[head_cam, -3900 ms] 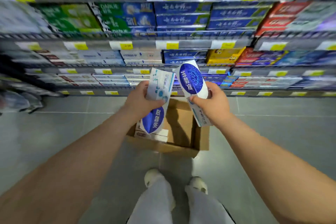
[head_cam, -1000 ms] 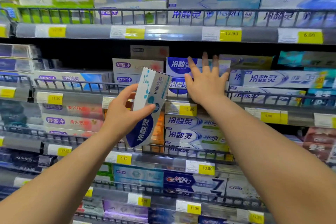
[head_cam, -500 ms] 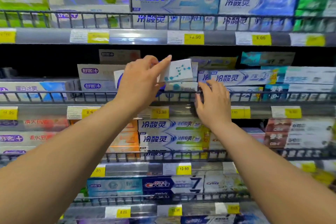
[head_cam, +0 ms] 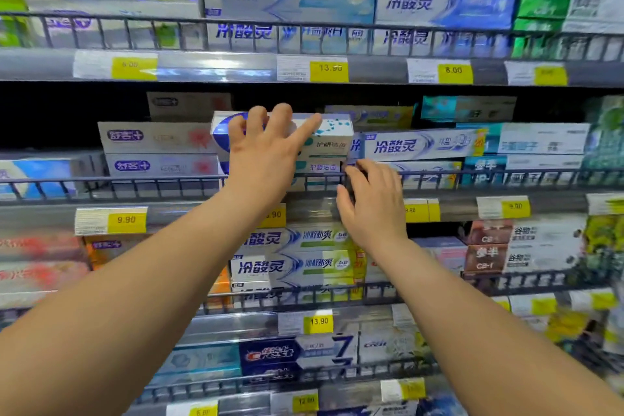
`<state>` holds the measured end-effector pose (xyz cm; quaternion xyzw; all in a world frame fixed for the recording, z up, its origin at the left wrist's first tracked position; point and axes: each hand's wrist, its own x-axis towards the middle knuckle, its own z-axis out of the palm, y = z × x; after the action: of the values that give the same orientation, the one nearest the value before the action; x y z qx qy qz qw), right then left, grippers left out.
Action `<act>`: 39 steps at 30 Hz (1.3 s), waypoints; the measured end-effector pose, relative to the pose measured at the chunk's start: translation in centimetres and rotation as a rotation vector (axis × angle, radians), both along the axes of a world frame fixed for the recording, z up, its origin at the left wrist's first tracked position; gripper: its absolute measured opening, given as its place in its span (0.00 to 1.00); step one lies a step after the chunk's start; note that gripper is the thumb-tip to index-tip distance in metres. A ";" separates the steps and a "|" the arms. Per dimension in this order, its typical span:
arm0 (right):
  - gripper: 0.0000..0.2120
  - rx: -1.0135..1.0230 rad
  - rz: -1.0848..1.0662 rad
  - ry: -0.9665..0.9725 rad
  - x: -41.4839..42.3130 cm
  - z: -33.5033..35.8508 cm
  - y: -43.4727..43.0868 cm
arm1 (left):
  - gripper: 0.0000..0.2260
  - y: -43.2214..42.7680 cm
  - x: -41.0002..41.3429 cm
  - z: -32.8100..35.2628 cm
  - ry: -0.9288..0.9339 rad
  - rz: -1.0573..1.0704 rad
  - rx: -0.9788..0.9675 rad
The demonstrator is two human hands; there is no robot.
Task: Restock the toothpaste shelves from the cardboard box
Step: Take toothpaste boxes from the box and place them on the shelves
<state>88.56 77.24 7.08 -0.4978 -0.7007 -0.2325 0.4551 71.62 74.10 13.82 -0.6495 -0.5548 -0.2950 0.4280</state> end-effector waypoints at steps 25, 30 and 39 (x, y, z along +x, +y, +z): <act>0.19 0.054 0.135 0.082 -0.9 -1.1 -1.0 | 0.26 1.9 -2.3 -2.5 -0.026 -0.080 -0.063; 0.16 0.111 0.347 0.082 -3.7 -3.1 -2.9 | 0.21 -2.7 -5.0 -7.1 -0.126 -0.125 -0.023; 0.13 -0.094 0.700 -0.014 -13.0 -9.9 -10.1 | 0.19 -16.1 -12.9 -16.4 -0.427 -0.030 -0.321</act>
<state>75.57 67.18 -2.81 -0.2461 -0.8421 -0.0332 0.4787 58.70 58.04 -2.57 -0.6403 -0.6625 -0.3399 0.1884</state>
